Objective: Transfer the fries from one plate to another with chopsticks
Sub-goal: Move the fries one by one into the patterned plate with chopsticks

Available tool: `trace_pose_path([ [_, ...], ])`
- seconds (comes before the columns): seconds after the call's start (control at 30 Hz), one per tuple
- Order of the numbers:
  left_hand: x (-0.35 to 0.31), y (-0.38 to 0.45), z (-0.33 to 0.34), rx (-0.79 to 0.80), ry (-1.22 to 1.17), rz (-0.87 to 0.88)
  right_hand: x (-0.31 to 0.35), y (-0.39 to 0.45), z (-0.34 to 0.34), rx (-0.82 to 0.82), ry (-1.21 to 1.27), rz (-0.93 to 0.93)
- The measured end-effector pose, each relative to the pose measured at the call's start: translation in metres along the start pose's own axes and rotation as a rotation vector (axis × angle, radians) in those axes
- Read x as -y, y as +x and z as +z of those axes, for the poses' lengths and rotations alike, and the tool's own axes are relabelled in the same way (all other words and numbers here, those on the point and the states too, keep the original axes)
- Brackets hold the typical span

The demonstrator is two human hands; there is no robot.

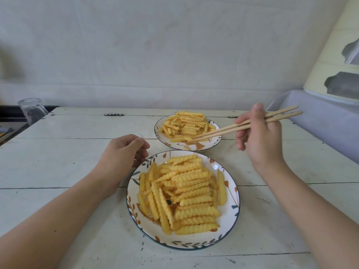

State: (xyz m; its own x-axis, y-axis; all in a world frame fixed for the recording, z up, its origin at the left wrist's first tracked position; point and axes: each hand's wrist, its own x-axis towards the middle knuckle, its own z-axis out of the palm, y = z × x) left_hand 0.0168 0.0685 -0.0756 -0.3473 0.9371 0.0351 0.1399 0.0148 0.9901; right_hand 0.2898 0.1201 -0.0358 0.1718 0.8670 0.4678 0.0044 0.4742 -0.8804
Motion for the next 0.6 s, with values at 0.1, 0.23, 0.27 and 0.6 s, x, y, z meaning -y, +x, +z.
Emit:
trace_pose_path([
  [0.1, -0.001, 0.0, 0.001, -0.002, 0.003, -0.005, 0.021, -0.002, -0.002, -0.022, 0.235, 0.069],
  [0.23, -0.001, 0.0, 0.0, 0.003, -0.008, -0.01, 0.043, -0.019, 0.0, 0.151, 0.378, 0.132],
  [0.27, -0.001, 0.0, 0.0, 0.004, -0.008, -0.01, 0.046, -0.024, 0.002, 0.196, 0.363, 0.117],
  [0.6, -0.002, 0.001, 0.0, -0.002, 0.0, -0.011, 0.054, -0.03, 0.005, 0.214, 0.301, 0.05],
])
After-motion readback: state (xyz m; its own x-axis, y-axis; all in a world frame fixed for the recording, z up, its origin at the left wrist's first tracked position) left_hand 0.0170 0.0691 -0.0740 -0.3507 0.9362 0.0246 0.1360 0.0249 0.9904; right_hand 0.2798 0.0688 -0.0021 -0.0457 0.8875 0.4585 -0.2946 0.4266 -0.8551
